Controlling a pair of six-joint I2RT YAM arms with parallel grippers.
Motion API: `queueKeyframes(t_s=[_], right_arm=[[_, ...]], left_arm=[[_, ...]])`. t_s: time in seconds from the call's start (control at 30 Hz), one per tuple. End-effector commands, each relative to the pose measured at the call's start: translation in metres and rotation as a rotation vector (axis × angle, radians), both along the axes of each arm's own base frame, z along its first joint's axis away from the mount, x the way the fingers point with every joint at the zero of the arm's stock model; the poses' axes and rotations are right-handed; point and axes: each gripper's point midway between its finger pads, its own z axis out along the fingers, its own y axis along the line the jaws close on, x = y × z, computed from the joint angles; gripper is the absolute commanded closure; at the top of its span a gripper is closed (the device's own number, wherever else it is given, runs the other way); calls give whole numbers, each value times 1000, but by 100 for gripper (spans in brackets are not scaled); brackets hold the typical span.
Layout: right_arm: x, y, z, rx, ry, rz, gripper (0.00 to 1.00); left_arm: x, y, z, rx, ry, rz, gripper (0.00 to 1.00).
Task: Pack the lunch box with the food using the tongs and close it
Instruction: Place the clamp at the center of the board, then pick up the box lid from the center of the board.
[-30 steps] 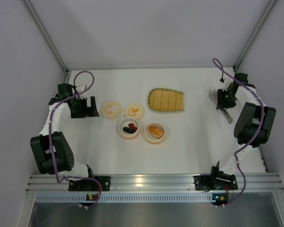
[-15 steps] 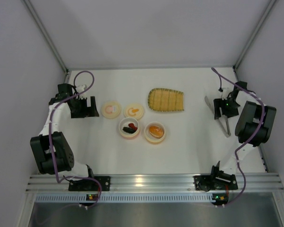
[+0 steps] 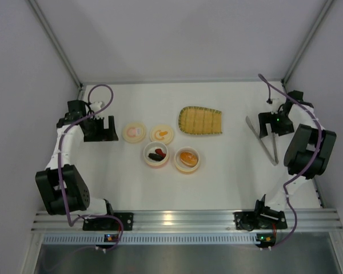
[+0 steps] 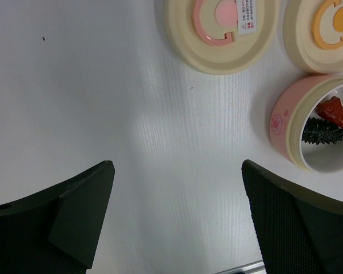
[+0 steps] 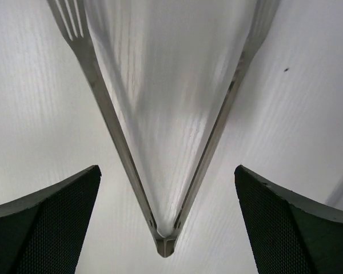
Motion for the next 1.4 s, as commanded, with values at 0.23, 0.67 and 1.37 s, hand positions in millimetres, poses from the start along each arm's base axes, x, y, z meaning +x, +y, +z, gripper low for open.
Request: queueKeyframes(t_s=[0.23,0.67,1.37], right_arm=[[29,24,181,49,-351,28,1],[-13,110,200,197,-392,105,1],[-14,118,181,225,-334,105,0]], left_arm=[[9,9,43,74,-77,-35,6],[55,-38,19,-111,98,120,22],[97,-62,-46,-317,222,223,32]])
